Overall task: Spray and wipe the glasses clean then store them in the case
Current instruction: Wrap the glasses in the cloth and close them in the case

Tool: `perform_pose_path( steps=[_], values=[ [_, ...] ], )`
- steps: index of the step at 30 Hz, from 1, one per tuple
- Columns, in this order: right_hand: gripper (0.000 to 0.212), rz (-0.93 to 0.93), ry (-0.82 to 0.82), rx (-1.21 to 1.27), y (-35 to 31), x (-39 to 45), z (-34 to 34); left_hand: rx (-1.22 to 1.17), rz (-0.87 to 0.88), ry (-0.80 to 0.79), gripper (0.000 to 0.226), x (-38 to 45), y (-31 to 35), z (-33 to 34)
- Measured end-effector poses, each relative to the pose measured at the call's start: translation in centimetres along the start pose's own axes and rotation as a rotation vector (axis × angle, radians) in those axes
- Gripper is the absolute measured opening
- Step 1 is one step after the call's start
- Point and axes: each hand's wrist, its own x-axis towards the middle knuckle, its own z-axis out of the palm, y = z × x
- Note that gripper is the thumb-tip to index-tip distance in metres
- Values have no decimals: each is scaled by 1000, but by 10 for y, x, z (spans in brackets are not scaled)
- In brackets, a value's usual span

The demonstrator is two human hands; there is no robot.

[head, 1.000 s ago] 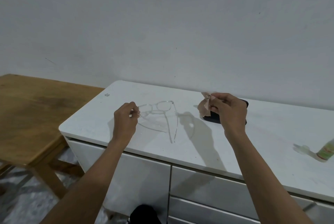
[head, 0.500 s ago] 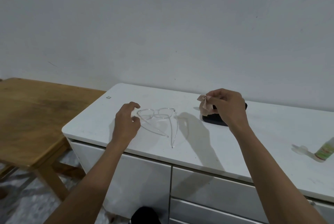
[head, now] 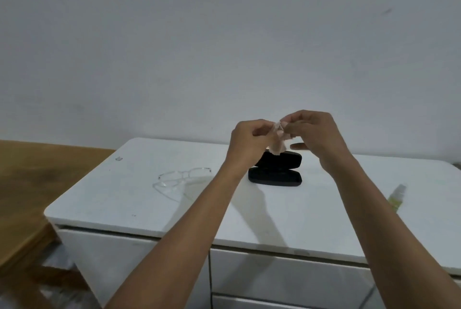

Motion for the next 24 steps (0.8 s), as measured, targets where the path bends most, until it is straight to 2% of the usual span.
perform_pose_path(
  steps=[4,7,9,12,14,17,20,24],
  values=[
    [6,45,5,-120,3,-3,-24,-135,-142,10,5,2,11,16],
    [15,83,30,-551,14,-2,-41,-161,-273,12,7,6,15,23],
    [23,40,64,-653,16,-3,-47,-180,-339,4,11,8,18,26],
    [32,-42,-59,-434,11,-5,-47,-219,-405,-40,13,11,23,30],
    [22,-76,-105,-350,8,-4,-42,-254,-423,-85,16,12,25,32],
    [6,-83,-46,-234,11,2,-38,-262,-411,-134,23,16,26,31],
    [9,-50,-17,-196,15,6,-38,-237,-394,-187,28,20,25,22],
    [13,-16,-42,-209,20,11,-40,-183,-360,-275,18,25,26,9]
  ],
)
